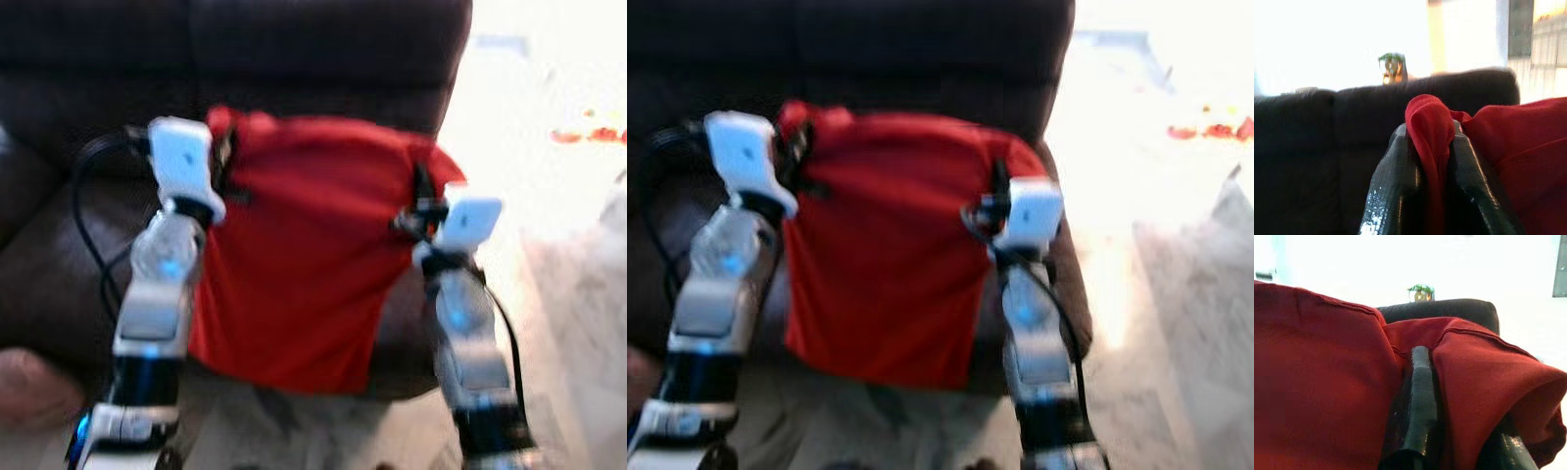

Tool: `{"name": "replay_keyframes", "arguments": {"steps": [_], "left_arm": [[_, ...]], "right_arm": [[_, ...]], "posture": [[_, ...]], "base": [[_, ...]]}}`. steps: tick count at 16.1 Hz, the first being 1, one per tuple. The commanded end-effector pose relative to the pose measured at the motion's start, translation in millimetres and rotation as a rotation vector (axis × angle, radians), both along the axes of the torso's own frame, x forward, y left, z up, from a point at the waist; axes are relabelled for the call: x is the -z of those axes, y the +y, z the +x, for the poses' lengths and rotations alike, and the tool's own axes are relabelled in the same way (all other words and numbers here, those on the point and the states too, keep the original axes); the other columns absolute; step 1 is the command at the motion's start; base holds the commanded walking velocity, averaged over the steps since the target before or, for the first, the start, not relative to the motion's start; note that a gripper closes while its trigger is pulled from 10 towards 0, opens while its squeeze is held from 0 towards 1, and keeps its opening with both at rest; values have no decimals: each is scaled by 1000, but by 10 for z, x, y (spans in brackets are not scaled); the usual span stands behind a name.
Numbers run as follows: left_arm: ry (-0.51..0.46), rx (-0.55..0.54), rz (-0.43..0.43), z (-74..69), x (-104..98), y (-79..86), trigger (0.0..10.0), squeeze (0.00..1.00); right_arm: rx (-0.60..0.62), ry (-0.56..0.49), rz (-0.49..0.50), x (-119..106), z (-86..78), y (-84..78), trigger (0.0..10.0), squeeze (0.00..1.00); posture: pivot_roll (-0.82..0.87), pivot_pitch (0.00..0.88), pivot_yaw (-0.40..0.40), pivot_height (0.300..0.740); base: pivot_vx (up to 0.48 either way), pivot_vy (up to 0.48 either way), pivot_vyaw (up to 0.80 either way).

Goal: Move the pillow to the sofa from floor

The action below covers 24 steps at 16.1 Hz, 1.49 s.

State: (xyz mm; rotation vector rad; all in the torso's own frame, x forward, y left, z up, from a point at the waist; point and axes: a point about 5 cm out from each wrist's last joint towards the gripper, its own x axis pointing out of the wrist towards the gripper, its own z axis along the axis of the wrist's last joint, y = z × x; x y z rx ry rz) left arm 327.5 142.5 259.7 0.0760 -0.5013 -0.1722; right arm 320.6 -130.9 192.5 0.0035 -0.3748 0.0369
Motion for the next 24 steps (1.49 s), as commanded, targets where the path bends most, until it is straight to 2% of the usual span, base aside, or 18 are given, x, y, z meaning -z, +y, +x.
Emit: {"name": "replay_keyframes", "arguments": {"steps": [1,2,4,7,10,13,15,20,24], "left_arm": [[-119,34,-12,-79,-279,-67,10000,0],[-124,26,-24,-56,-318,-20,10000,0],[-130,31,-16,-49,-366,-14,10000,0],[-150,30,-26,-56,-448,-3,10000,0],[-103,46,-21,-54,-349,12,10000,0],[-40,96,30,-49,-213,-43,10000,0],[-16,91,43,-40,-171,-38,10000,0],[86,64,190,11,39,-27,10000,0],[71,43,158,43,61,-35,10000,0]], "right_arm": [[29,-130,22,-325,-32,-83,10000,0],[19,-187,31,-529,-10,-77,10000,0],[20,-236,40,-705,9,-92,10000,0],[19,-247,58,-769,31,-93,10000,0],[-4,-202,59,-686,38,-38,10000,0],[-7,-156,60,-574,41,-27,10000,0],[-5,-136,72,-541,46,-30,10000,0],[-12,-105,73,-460,60,-2,10000,0],[-18,-60,57,-340,64,18,10000,0]], "posture": [[55,68,-7,740],[55,68,-9,740],[52,68,-8,740],[54,68,-13,740],[56,71,-17,740],[57,71,-20,740],[59,71,-21,740],[61,67,-20,740],[56,64,-19,740]], "base": [[322,0,0],[326,0,0],[324,0,0],[328,0,0],[199,0,0],[0,0,0],[0,0,0],[0,0,0],[0,0,0]]}}
